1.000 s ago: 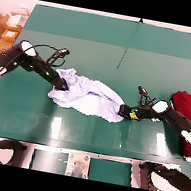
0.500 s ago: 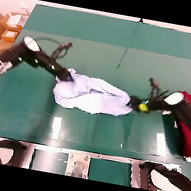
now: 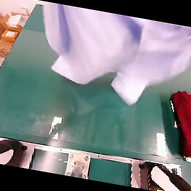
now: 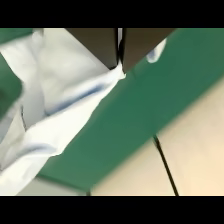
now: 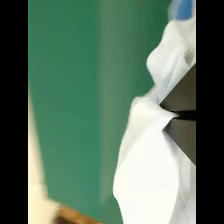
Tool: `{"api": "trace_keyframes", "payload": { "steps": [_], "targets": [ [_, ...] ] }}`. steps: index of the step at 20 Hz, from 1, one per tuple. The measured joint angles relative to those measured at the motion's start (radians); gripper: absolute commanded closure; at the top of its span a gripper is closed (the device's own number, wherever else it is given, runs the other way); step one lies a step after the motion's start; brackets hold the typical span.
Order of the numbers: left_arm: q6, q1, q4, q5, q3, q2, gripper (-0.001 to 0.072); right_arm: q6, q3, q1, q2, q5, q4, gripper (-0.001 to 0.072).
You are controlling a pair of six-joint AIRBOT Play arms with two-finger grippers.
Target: Fold the shirts.
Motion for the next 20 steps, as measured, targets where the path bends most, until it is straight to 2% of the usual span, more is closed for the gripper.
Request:
{"api": "trace_keyframes", "payload": {
  "steps": [2,5,11,15,20],
  "targets": [
    [-0.016,0.000,0.011,0.023,0.059,0.073,0.0686,0.011,0.134,-0.028,0.044,-0.007,0.005,0.0692],
    [-0.049,0.000,0.059,0.035,0.099,0.150,0.0686,0.018,0.218,-0.055,0.127,-0.069,-0.024,0.0692],
    [-0.105,0.000,0.229,0.043,0.027,0.178,0.0686,0.017,0.147,-0.067,0.188,-0.138,-0.080,0.0692],
    [-0.109,-0.001,0.281,0.054,-0.058,0.053,0.0686,-0.032,-0.073,-0.043,0.143,-0.159,-0.032,0.0692],
    [-0.092,0.001,0.300,0.069,-0.120,-0.325,0.0686,-0.098,-0.460,0.066,-0.021,-0.336,-0.008,0.0692]
  ]
}}
